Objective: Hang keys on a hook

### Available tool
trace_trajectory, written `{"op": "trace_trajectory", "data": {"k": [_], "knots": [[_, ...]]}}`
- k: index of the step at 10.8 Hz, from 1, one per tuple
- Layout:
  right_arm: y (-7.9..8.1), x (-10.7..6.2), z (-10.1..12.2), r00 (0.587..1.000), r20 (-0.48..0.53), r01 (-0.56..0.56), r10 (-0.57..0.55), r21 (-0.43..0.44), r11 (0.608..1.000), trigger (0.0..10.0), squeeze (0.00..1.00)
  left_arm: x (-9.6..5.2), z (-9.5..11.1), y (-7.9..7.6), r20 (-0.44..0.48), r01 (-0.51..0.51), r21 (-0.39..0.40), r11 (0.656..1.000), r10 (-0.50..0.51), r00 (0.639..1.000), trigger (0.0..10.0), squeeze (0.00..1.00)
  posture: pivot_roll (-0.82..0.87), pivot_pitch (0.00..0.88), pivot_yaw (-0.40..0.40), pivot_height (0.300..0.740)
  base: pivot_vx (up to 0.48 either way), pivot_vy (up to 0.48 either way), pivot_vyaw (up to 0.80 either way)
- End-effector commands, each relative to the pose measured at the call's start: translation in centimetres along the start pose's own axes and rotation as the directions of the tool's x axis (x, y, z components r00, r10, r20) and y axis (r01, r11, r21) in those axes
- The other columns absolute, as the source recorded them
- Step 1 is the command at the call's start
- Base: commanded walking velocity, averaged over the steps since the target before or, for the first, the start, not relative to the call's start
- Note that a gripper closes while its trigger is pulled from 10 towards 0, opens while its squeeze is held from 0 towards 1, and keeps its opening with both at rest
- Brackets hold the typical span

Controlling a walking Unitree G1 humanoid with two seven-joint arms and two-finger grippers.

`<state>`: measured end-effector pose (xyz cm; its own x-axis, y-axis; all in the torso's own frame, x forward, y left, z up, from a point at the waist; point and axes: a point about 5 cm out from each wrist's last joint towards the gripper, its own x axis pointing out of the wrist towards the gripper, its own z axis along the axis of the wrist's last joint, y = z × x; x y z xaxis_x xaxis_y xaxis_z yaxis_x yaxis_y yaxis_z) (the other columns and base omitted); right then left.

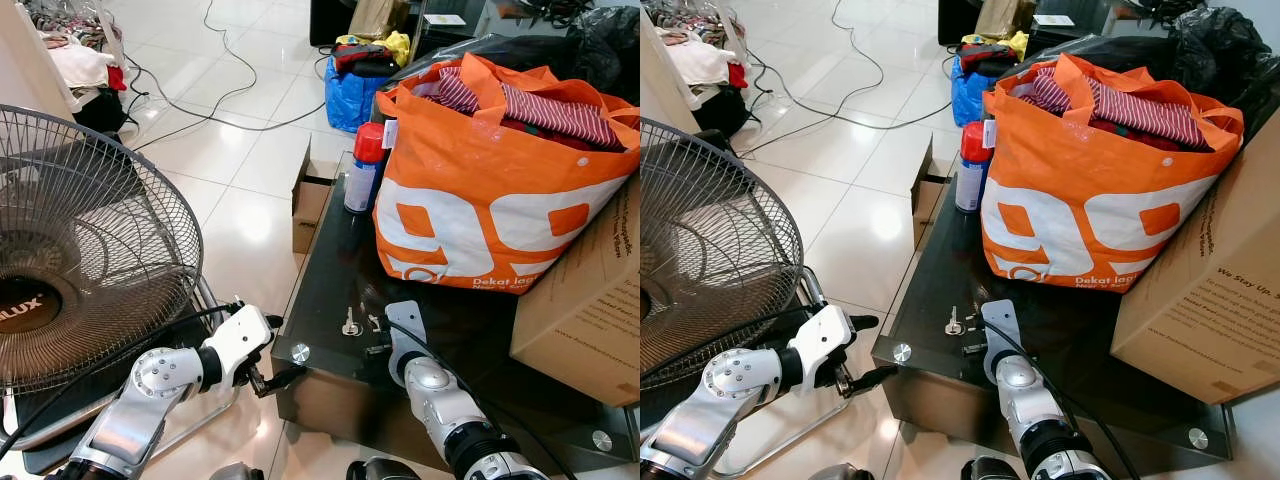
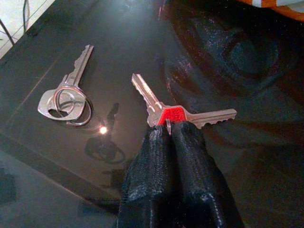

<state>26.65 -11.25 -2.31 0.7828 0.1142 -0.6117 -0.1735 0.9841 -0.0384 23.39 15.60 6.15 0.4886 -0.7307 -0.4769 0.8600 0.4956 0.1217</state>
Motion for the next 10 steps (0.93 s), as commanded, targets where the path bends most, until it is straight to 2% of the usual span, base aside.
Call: {"op": "trace_trajectory", "data": {"k": [1, 3, 4, 5, 6, 7, 8, 9, 10], "knots": [[-0.4, 0.0, -0.3, 1.000, -0.019, 0.015, -0.014, 0.005, 1.000, 3.8, 0.00, 0.2, 0.2, -0.1, -0.001, 0.017, 0.008, 1.000, -0.017, 1.000, 10.0, 0.00, -0.02, 0.092, -0.037, 0.740, 0.000, 0.000, 0.00], [-0.9, -0.1, 0.1, 1.000, 0.007, 0.005, -0.005, -0.020, 1.000, 2.6, 0.00, 0.3, 0.2, -0.1, 0.007, 0.007, 0.002, 1.000, -0.007, 1.000, 10.0, 0.00, -0.02, 0.069, -0.040, 0.740, 0.000, 0.000, 0.00], [-1.3, -0.3, 0.3, 1.000, 0.022, 0.005, -0.004, -0.024, 1.000, 1.6, 0.00, 0.4, 0.3, -0.1, 0.017, -0.006, -0.003, 1.000, 0.006, 1.000, 10.0, 0.00, -0.03, 0.056, -0.041, 0.740, 0.000, 0.000, 0.00], [-1.8, -0.8, 0.7, 0.998, 0.066, -0.014, 0.016, -0.029, 0.999, 0.0, 0.00, 0.4, 0.7, 0.1, 0.046, -0.043, -0.023, 0.999, 0.044, 0.998, 10.0, 0.00, -0.03, 0.035, -0.040, 0.740, 0.000, 0.000, 0.00], [-2.1, -1.4, 0.9, 0.995, 0.098, -0.025, 0.027, -0.017, 1.000, 0.0, 0.00, 0.3, 1.0, 0.2, 0.072, -0.077, -0.039, 0.996, 0.080, 0.994, 10.0, 0.00, -0.03, 0.013, -0.037, 0.740, 0.000, 0.000, 0.00], [-2.7, -2.7, 1.4, 0.987, 0.158, -0.037, 0.035, 0.008, 0.999, 0.0, 0.00, -0.2, 1.9, 0.8, 0.128, -0.172, -0.098, 0.980, 0.184, 0.975, 10.0, 0.00, -0.03, 0.000, -0.034, 0.740, 0.000, 0.000, 0.00], [-3.6, -4.5, 2.0, 0.975, 0.222, -0.032, 0.023, 0.037, 0.999, 0.0, 0.00, -1.0, 2.6, 1.6, 0.170, -0.290, -0.181, 0.940, 0.321, 0.932, 10.0, 0.00, -0.04, 0.000, -0.026, 0.740, 0.000, 0.000, 0.00], [-4.3, -6.0, 2.7, 0.963, 0.269, -0.014, -0.005, 0.069, 0.998, 0.0, 0.00, -1.7, 2.9, 2.1, 0.174, -0.365, -0.201, 0.909, 0.400, 0.900, 10.0, 0.00, -0.04, 0.000, -0.023, 0.740, 0.000, 0.000, 0.00], [-5.1, -7.7, 3.8, 0.949, 0.313, -0.012, -0.040, 0.163, 0.986, 0.0, 0.00, -2.2, 3.5, 2.3, 0.179, -0.429, -0.196, 0.882, 0.463, 0.868, 10.0, 0.00, -0.04, 0.000, -0.027, 0.740, 0.000, 0.000, 0.00]]}}
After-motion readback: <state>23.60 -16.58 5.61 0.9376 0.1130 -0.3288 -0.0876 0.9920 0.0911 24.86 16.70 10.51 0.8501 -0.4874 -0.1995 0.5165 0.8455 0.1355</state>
